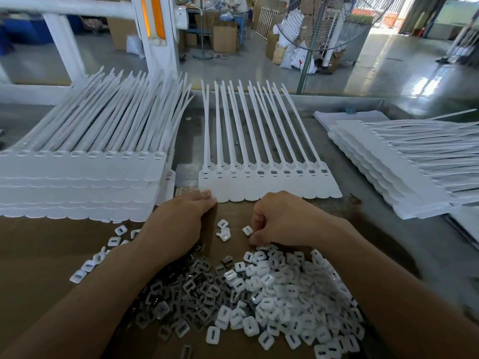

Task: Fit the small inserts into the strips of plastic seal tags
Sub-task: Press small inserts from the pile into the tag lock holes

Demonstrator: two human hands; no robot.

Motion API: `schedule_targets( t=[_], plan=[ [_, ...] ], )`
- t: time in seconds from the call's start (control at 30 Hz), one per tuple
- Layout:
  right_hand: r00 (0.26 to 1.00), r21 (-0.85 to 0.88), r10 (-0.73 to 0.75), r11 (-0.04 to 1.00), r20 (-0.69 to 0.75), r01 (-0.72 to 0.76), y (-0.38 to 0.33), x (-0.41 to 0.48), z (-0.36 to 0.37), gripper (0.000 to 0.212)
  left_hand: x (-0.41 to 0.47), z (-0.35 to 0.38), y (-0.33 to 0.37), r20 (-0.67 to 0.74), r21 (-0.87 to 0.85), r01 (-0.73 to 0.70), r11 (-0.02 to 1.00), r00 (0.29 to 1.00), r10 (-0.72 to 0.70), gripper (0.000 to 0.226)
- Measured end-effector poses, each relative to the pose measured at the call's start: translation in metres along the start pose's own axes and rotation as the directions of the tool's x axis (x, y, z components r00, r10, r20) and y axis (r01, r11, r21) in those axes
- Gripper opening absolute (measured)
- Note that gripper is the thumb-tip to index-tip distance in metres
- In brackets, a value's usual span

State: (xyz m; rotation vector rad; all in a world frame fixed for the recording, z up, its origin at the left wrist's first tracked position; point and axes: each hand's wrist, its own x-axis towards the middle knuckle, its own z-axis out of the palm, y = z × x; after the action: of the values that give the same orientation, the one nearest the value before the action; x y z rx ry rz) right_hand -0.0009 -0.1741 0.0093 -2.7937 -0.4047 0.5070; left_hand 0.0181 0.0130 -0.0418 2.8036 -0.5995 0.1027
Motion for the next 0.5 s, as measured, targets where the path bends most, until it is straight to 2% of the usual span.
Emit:
schedule_targets(
  t=[0.1, 0.27, 0.33, 0.5],
  plan=[
    [1.0, 0.053, -0.003, 0.999, 0.017, 0.002, 0.0, 0.001, -0.001, 0.016, 0.001, 0.0, 0.0, -0.001, -0.002, -0.003, 1.0, 1.0, 0.003, 0.053],
    [0.992, 0.352, 0.097, 0.934, -0.076, -0.064, 0.007, -0.001, -0.005, 0.012, -0.001, 0.0, 0.0, -0.008, -0.001, -0.002, 1.0, 1.0, 0.002, 0.052],
    [0.986, 0.373, 0.11, 0.926, -0.123, -0.056, 0.011, 0.0, -0.008, 0.011, -0.001, 0.001, -0.001, -0.009, -0.003, -0.002, 1.0, 1.0, 0.002, 0.052],
    [0.968, 0.277, 0.093, 0.961, -0.233, -0.026, 0.016, 0.003, -0.015, 0.018, -0.001, 0.001, 0.0, -0.011, -0.004, -0.002, 1.0, 1.0, 0.002, 0.052]
  ],
)
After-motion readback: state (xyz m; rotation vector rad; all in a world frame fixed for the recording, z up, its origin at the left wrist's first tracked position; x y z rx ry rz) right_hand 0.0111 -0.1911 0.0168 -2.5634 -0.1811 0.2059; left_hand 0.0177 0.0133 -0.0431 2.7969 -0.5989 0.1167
